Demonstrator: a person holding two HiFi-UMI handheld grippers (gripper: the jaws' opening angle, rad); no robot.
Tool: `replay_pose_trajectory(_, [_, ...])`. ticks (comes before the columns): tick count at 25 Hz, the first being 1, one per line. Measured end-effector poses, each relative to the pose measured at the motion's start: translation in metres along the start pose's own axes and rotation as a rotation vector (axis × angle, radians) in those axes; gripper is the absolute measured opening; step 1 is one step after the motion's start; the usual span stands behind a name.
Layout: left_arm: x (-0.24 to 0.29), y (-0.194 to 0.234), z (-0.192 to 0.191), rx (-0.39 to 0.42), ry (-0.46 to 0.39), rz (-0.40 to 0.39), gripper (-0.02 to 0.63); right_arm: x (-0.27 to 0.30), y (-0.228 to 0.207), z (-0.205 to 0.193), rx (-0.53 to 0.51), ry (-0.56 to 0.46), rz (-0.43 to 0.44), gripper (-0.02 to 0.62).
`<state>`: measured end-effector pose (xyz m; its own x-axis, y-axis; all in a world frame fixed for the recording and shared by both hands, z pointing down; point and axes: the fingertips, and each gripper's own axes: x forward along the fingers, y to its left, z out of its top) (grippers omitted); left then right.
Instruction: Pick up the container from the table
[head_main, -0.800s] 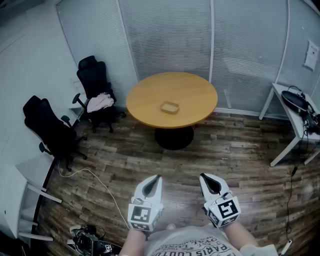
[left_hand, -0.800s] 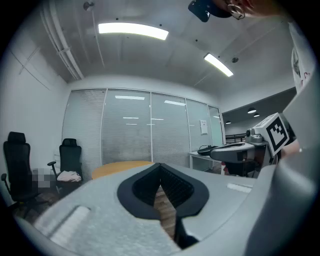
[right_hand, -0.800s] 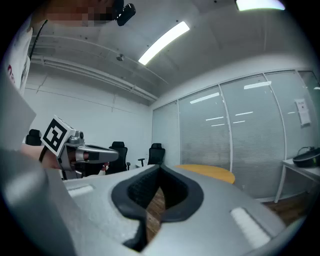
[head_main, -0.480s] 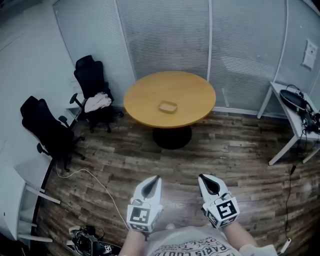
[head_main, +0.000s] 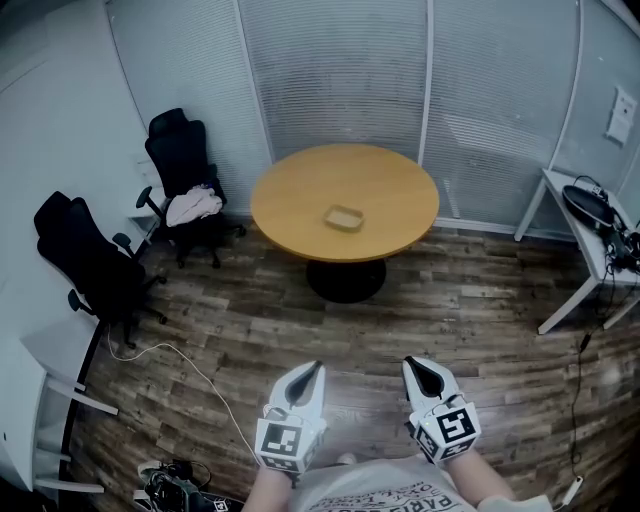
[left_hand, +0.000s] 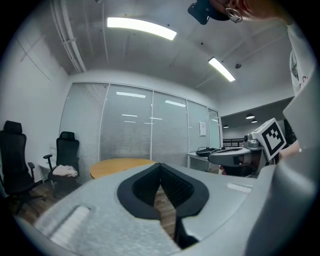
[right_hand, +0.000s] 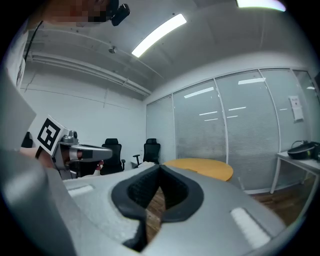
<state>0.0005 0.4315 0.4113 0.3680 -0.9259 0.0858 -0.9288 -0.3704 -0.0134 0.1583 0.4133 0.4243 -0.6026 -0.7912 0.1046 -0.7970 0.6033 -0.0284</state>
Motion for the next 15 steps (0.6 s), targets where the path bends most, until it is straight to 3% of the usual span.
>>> replay_pose_trajectory(7, [0.005, 0.051, -0.008, -0.036, 0.033, 0.014, 0.002, 0.046, 0.017, -0.008, 0.013, 0.05, -0.012, 0.002])
replay_pose_trajectory(15, [0.055, 0.108, -0.013, -0.031, 0.026, 0.074, 0.003, 0.127, -0.006, -0.018, 0.001, 0.063, 0.021, 0.002])
